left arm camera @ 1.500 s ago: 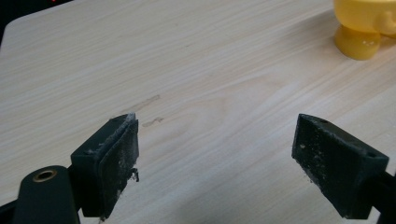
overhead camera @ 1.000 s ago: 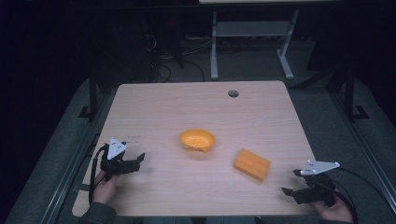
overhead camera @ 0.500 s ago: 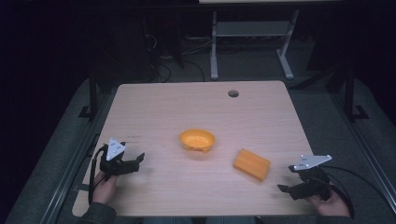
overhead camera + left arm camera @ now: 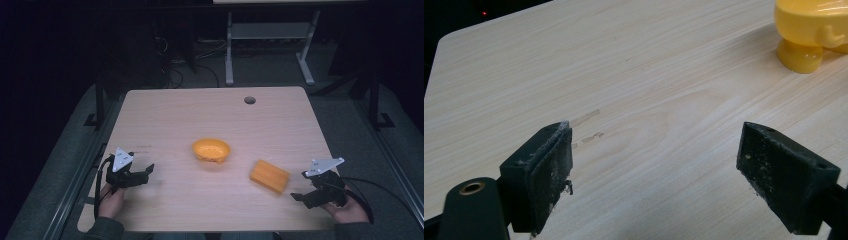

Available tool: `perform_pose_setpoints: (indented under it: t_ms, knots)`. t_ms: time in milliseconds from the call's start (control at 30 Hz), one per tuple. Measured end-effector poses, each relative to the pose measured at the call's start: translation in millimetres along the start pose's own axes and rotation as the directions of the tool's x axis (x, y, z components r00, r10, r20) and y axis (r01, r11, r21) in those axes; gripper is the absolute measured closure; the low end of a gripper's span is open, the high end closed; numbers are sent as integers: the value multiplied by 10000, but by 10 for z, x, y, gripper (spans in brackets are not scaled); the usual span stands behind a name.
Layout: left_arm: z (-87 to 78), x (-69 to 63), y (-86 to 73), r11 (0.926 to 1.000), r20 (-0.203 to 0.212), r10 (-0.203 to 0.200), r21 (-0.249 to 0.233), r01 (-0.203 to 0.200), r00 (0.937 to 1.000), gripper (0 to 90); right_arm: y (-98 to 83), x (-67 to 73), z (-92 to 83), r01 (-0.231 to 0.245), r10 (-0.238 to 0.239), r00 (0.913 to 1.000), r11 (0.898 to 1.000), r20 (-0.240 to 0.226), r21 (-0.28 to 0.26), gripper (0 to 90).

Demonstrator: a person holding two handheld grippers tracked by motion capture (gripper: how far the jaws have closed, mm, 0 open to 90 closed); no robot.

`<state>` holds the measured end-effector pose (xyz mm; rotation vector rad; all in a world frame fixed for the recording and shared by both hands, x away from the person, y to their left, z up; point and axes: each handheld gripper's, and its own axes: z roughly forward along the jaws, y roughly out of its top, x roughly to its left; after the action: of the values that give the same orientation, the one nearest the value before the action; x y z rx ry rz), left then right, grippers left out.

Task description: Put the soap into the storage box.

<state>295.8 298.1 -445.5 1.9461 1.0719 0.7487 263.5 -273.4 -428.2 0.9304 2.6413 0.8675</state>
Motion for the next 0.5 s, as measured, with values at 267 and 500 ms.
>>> perform_pose_setpoints:
  t_ms: [267,500]
  knots:
    - [-2,4,-1,10000,-42,28,10,-28,10000,140,153,1,48,281,-278,9996,9993,-108,238,157]
    - [-2,10,-1,10000,-9,23,15,-23,10000,140,278,14,79,520,-514,9985,9981,-170,343,157]
